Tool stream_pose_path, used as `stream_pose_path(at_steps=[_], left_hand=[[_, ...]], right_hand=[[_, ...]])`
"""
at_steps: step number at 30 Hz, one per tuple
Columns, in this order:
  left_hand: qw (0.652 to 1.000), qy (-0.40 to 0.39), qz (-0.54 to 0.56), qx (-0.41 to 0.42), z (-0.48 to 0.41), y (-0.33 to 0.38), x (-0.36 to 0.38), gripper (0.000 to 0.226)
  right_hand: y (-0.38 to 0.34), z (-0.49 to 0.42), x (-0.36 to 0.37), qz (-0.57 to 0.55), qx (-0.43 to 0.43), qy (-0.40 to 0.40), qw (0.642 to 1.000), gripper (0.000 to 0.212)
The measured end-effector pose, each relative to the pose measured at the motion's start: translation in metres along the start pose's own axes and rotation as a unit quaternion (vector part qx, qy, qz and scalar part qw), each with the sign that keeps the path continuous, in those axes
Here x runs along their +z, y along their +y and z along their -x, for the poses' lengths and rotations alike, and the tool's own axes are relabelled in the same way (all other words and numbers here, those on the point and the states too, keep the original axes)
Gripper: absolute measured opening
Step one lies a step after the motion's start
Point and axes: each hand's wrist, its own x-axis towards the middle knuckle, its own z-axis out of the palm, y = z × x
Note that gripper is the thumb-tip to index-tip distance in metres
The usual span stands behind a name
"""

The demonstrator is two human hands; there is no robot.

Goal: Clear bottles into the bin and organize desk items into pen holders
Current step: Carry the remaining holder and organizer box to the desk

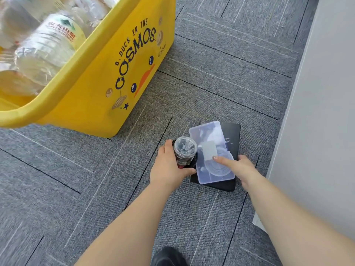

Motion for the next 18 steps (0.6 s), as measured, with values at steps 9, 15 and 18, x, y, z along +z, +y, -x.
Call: stream_pose_path(at_steps=[9,15,18], left_hand=[[0.999,0.040,0.013,-0.034,0.017,-0.002,-0.009,0.106],[0.996,0.059,0.054,-0.042,0.070,-0.002,-0.046,0.096],[0.993,0.090,0.077,-0.022,0.102,0.003,-0.082,0.091]], right_hand=[[-0.005,0.035,0.020,-0.064,-0.099,0.057,0.991,0.097],[-0.016,0.097,0.019,-0.099,-0.163,0.074,0.979,0.077],[-0.028,0.141,0.018,-0.107,-0.191,0.072,0.973,0.072]])
